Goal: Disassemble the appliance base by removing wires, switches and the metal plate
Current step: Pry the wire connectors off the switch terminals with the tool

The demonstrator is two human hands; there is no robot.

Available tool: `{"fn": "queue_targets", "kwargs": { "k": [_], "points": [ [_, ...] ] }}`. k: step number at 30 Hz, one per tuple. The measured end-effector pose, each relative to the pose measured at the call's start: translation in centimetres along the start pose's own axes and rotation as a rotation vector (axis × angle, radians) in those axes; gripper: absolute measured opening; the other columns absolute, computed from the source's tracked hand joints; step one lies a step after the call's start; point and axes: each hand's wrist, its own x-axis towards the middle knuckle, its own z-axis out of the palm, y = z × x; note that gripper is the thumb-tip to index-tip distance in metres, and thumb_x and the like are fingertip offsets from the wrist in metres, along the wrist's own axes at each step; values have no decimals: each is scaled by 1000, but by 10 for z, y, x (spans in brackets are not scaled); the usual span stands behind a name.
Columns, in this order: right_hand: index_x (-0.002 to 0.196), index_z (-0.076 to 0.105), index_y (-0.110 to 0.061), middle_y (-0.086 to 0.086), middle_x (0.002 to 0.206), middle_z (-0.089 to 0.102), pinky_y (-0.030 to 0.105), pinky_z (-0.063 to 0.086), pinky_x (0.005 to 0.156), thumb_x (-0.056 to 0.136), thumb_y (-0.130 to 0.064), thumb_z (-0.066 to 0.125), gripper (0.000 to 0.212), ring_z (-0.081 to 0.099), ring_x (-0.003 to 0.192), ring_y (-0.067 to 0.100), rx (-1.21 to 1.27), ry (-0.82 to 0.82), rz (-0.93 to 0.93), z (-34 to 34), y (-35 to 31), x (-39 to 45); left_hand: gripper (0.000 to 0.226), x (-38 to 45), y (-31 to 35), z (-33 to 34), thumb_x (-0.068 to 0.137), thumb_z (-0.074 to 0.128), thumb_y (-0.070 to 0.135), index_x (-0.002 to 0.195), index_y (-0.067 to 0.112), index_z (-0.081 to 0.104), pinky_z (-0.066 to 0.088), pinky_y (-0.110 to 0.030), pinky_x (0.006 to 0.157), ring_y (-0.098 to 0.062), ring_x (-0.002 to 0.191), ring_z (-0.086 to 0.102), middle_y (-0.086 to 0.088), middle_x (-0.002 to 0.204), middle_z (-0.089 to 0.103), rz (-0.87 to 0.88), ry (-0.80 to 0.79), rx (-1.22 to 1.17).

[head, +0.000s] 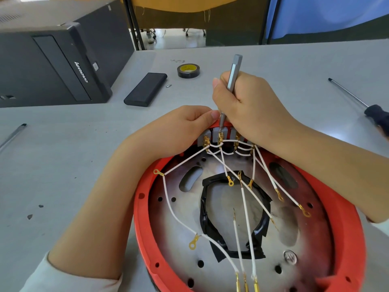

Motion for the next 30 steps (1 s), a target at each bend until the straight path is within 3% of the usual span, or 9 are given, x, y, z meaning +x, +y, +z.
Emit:
{"fn": "queue_targets", "kwargs": {
  "k": [9, 22, 30],
  "points": [
    [56, 35, -14, 1, 51, 36, 17, 32, 46, 98, -20, 42, 43, 37, 46, 8, 35, -95, 86, 0, 3, 11, 41, 1, 1, 0, 101, 33, 39, 110, 14, 64, 44, -45, 96, -27, 102, 60, -12, 108, 68, -4, -13, -13],
    [58, 35, -21, -5, 52, 35, 13, 33, 49, 99, -22, 42, 42, 41, 49, 6, 18, 3, 10, 0, 3, 2, 41, 1, 0, 0, 101, 33, 40, 110, 15, 64, 45, -46, 95, -29, 102, 61, -12, 107, 68, 1, -6, -15],
    [57, 36, -14, 0, 51, 37, 15, 33, 45, 98, -21, 42, 42, 39, 46, 9, 43, -94, 79, -1, 4, 10, 42, 1, 0, 0, 101, 34, 39, 111, 11, 63, 43, -47, 96, -32, 105, 59, -17, 111, 66, -3, -12, -27]
  ]
}}
